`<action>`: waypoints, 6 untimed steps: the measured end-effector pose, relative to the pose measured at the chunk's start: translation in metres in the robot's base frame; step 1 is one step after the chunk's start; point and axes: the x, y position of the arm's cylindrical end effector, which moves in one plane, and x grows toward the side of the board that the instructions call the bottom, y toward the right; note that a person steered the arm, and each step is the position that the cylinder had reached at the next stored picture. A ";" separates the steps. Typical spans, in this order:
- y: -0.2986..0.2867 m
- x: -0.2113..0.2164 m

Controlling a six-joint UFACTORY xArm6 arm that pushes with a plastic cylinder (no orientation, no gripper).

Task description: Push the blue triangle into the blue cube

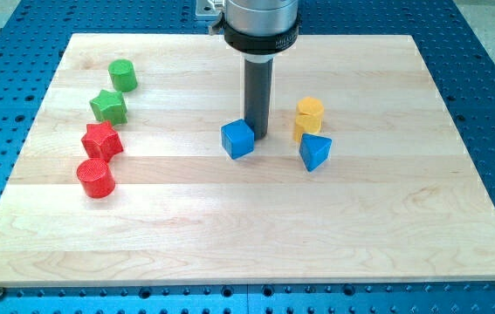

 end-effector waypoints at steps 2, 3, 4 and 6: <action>0.083 0.109; 0.130 0.073; 0.103 0.051; 0.019 0.054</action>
